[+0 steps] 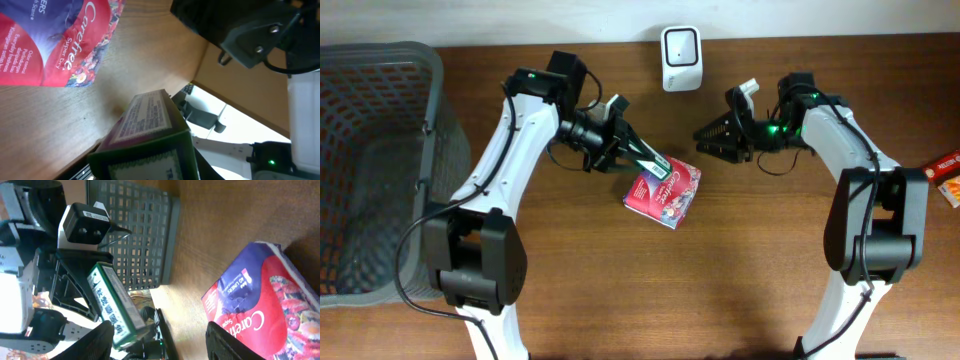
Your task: Scan the item barcode
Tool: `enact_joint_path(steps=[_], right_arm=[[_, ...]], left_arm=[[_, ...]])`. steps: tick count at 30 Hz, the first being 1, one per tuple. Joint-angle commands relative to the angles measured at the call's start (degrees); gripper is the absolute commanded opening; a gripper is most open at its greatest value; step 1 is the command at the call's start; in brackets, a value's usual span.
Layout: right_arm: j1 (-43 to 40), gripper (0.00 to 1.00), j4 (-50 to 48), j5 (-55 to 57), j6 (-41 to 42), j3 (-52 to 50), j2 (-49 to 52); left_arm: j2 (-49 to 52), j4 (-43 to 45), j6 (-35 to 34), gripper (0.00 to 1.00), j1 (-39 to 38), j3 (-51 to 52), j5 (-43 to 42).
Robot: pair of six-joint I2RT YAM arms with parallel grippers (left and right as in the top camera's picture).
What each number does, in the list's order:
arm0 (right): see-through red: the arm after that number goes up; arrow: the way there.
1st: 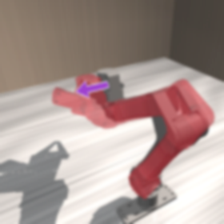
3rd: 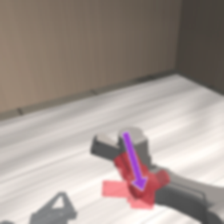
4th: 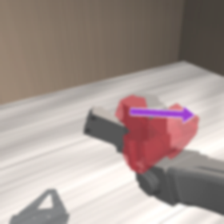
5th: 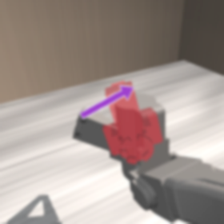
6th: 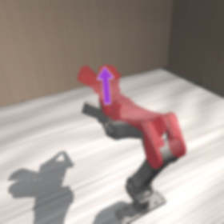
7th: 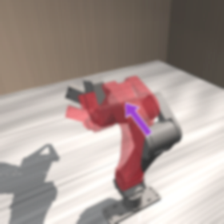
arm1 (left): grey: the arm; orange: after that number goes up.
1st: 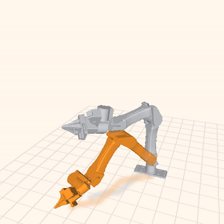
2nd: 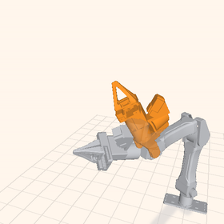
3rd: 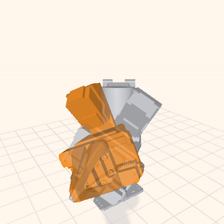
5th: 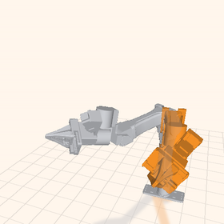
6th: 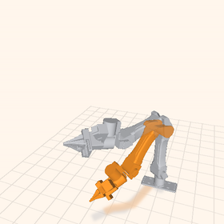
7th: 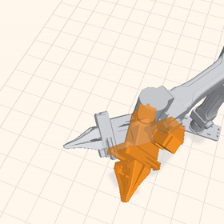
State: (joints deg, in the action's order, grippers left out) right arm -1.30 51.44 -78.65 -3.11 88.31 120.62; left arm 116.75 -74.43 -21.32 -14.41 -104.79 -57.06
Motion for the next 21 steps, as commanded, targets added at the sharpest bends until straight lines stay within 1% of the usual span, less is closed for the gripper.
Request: enact_joint_path(steps=[1, 2, 4, 7, 8, 9, 11, 12, 13, 15, 17, 21], right_arm=[[0.2, 0.59, 3.7, -0.4, -3.1, 0.0, -0.2], [0.6, 0.59, 5.6, -1.6, -5.0, 0.0, -0.2], [3.3, 0.59, 7.7, -5.2, -5.7, 0.0, -0.2], [8.9, 0.59, 5.6, -7.0, -5.4, 0.0, -0.2], [9.4, 0.59, 5.0, -8.3, -5.4, 0.0, -0.2], [9.6, 0.59, 4.5, -10.3, -4.6, 0.0, -0.2], [9.6, 0.59, 4.3, -10.3, -3.7, 0.0, -0.2], [9.6, 0.57, 4.4, -10.3, -3.0, 0.0, -0.2], [9.6, 0.52, 4.7, -10.3, -2.2, 0.0, -0.2], [9.6, 0.5, 6.2, -10.3, -2.2, 0.0, -0.2], [9.6, 0.48, 8.2, -10.3, -2.2, 0.0, -0.2], [9.6, 0.47, 10.6, -10.3, -2.2, 0.0, -0.2]], left_arm=[[0.5, -4.1, 5.6, 0.25, 1.6, -0.8, -6.3], [0.5, -4.3, 6.9, 0.25, 1.6, -0.8, -8.5], [0.5, -3.6, 6.9, 0.25, 1.6, -0.8, -8.6], [0.5, -3.7, 6.9, 0.25, 1.6, -0.8, -8.7], [0.5, -3.7, 6.9, 0.25, 1.6, -0.8, -8.7], [0.5, -3.7, 6.9, 0.25, 1.6, -0.8, -8.7], [0.5, -3.6, 6.9, 0.25, 1.6, -0.8, -8.5], [0.5, -3.6, 6.9, 0.25, 1.6, -0.8, -8.5], [0.5, -3.3, 6.9, 0.25, 1.6, -0.8, -8.5], [0.5, -2.5, 6.9, 0.26, 1.6, -0.8, -8.5], [0.5, -2.5, 6.8, 0.26, 1.6, -0.8, -6.1], [0.5, -1.2, 5.9, 0.27, 1.6, -0.8, -3.3]])
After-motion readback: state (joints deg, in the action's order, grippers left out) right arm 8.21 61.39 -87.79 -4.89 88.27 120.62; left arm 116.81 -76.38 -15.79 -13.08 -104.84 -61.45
